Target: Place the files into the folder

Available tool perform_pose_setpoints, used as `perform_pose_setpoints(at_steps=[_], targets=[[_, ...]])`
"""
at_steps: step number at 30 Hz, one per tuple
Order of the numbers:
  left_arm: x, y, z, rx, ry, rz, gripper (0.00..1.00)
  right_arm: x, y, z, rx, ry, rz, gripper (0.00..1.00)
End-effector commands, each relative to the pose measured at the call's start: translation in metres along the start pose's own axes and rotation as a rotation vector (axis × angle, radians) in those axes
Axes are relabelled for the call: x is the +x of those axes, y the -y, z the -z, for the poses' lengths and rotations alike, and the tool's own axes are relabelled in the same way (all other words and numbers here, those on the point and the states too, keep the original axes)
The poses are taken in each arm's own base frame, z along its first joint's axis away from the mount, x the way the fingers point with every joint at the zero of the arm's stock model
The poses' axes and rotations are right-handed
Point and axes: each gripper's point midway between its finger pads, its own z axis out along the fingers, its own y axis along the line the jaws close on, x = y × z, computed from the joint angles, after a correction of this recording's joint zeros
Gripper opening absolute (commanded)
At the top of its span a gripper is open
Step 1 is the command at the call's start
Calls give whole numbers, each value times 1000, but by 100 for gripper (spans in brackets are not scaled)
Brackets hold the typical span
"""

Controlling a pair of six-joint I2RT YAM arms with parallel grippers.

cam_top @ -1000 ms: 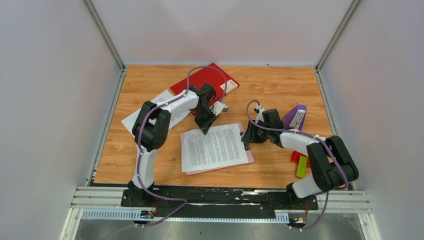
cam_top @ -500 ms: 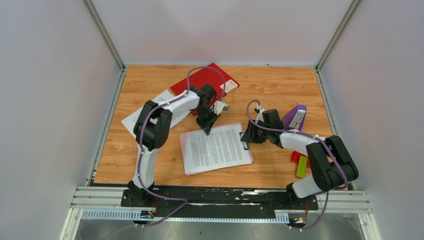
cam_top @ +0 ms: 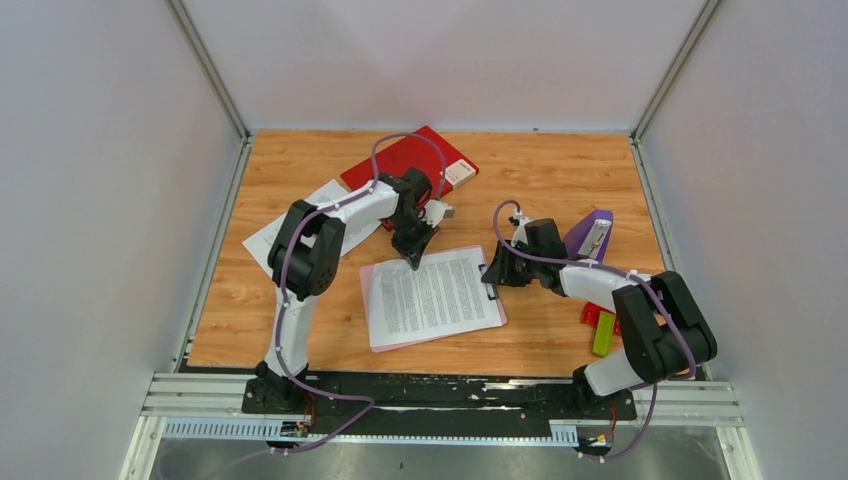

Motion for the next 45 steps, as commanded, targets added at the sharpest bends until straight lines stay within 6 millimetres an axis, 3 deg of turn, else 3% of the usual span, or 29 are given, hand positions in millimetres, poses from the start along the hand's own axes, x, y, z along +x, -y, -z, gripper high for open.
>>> perform_pose_setpoints(at_steps=[1,37,45], targets=[[-7,-7,3,-24,44,25,0,38,19,-1,64,-110,-55,0],[12,-7,-4,-23,17,118,0,37,20,0,75,-102,-53,0],[3,-4,-5,-4,48,103,0,37,20,0,71,-102,-53,0]])
